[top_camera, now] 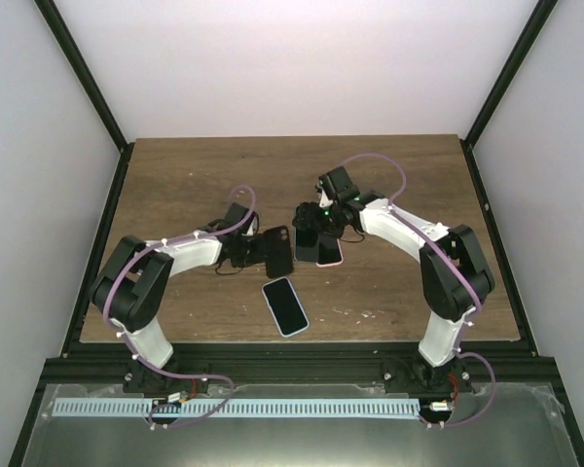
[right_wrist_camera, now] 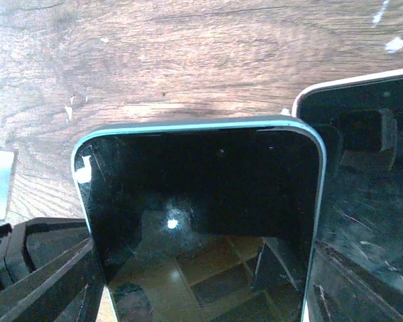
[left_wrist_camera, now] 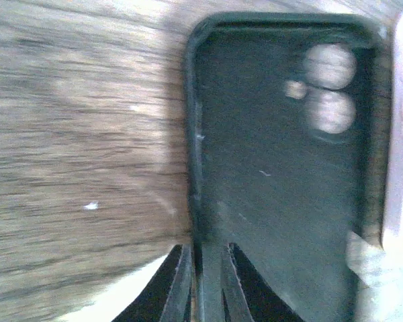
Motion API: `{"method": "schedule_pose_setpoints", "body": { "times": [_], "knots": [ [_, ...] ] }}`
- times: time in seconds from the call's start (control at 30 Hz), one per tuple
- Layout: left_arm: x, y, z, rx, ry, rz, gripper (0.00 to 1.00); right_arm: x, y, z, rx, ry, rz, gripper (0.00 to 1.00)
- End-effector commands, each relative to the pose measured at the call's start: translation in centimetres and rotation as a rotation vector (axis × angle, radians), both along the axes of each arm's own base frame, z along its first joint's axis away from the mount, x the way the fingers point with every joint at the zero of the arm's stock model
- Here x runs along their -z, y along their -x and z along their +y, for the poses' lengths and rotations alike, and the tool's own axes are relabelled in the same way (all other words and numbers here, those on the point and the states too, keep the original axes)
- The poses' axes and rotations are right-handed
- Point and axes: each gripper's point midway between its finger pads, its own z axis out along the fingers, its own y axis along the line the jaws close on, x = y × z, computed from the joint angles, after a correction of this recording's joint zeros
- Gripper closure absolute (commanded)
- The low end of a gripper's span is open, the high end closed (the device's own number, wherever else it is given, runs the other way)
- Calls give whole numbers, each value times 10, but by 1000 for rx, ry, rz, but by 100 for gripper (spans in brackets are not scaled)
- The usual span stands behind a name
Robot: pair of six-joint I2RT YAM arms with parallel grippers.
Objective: Put the phone into the phone case
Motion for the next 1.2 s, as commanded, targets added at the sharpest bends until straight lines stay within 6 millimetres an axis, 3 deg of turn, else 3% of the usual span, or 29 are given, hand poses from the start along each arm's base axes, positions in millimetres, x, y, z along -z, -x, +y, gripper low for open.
{"method": "schedule_pose_setpoints", "body": {
  "times": [0.0, 0.1, 0.27, 0.4, 0.57, 0.73, 0.97, 1.17],
  "knots": [
    [-25, -8, -30, -55, 246, -27, 77, -20, -12, 22, -17, -36, -43, 39],
    [-32, -8, -22, -82, 288, -37, 58, -18, -13, 30, -24, -31, -37, 39],
    [-32, -6, 6, -134, 359, -23, 46, -8, -14, 54, -62, -3, -29, 39],
    [-43, -6, 36, -173, 331, -109, 29, 9, -13, 71, -80, 30, 5, 39],
    [-54, -1, 58, -207, 308, -149, 17, 26, -14, 84, -75, 71, 23, 39],
    [-59, 5, 58, -195, 330, -157, 17, 46, -10, 88, -77, 148, 50, 39],
    [-58, 8, 51, -169, 372, -150, 25, 63, -6, 80, -58, 226, 70, 39],
    [-56, 10, 49, -169, 395, -139, 29, 68, -2, 77, -61, 269, 68, 36]
  ]
}}
